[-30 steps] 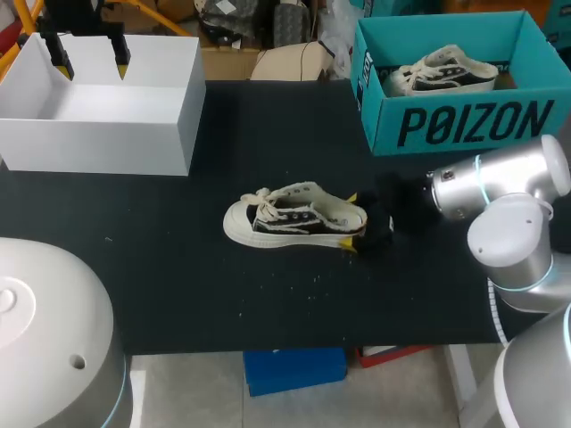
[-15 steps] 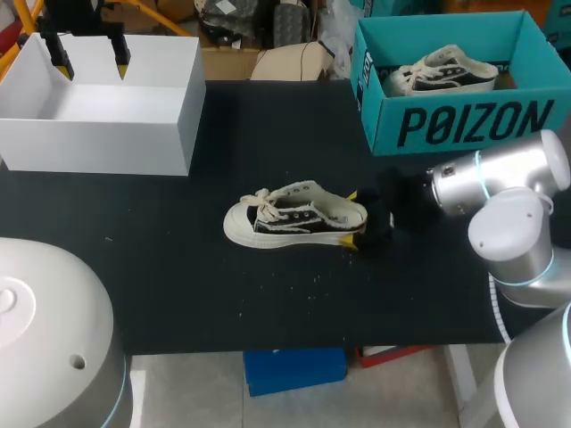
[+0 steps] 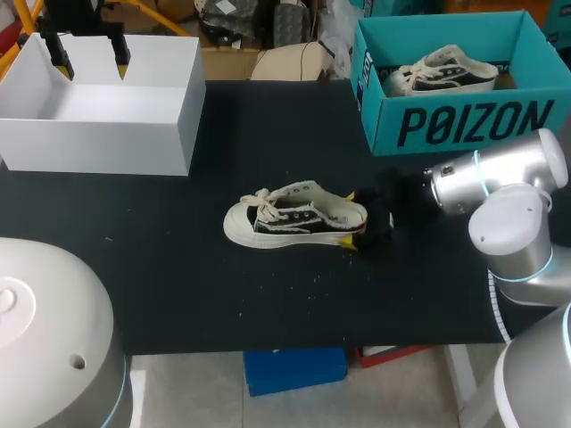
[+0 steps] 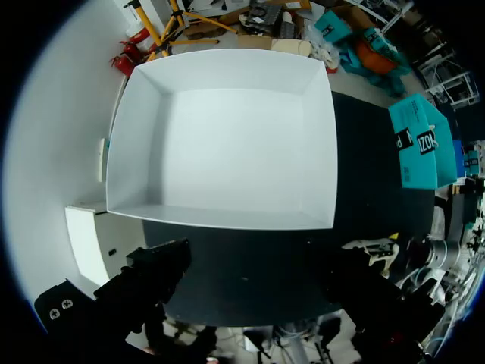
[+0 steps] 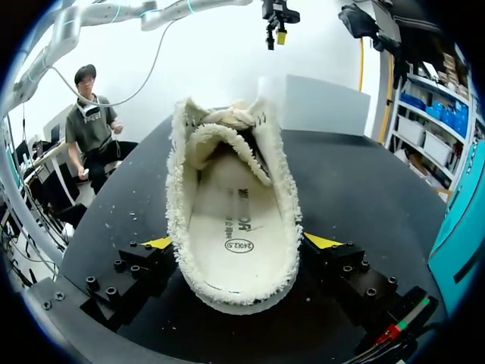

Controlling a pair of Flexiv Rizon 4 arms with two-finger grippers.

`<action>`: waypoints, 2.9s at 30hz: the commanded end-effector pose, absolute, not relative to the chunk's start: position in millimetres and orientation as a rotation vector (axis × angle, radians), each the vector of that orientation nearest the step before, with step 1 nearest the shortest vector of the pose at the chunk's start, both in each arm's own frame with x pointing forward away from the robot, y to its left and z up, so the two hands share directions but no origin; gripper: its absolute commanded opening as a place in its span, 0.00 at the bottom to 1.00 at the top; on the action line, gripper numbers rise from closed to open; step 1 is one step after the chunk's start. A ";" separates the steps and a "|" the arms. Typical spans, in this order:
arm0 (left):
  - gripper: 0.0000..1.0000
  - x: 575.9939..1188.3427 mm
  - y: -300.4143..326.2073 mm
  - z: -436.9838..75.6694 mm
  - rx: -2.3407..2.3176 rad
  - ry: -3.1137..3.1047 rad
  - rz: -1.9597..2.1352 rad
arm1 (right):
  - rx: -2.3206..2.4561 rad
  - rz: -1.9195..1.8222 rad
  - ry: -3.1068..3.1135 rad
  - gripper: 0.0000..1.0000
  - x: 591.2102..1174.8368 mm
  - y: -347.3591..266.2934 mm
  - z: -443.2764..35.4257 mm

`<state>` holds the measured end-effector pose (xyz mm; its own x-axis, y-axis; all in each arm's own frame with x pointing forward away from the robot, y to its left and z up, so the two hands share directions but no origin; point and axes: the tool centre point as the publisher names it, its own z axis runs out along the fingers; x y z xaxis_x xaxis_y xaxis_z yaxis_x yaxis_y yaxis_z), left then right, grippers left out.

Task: Take the shoe out of the shoebox, open the shoe tongue, remove and reinsert the insole, then place the shoe into the shoebox

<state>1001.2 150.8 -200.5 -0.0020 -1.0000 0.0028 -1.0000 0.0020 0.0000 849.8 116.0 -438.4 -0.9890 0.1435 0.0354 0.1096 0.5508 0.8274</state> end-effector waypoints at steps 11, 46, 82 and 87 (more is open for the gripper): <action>1.00 1000.9 150.4 -200.1 2.219 -2.221 0.000 | 0.237 1.489 2.715 0.00 847.0 117.7 -444.3; 1.00 919.3 -2.8 -170.5 2.156 -2.347 0.089 | 0.237 1.489 2.715 0.00 847.0 117.7 -444.3; 1.00 857.5 -178.2 -266.3 2.141 -2.365 -0.206 | 0.237 1.489 2.715 0.00 847.0 117.7 -444.3; 1.00 852.5 -192.1 -278.1 2.119 -2.402 -0.237 | 0.237 1.489 2.715 0.00 847.0 117.7 -444.3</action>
<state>851.2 -170.5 -269.6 -0.1263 -0.9835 -0.1296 -0.9912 0.1198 0.0569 847.2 116.5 -442.8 -0.9880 0.1489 0.0419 0.1153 0.5282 0.8413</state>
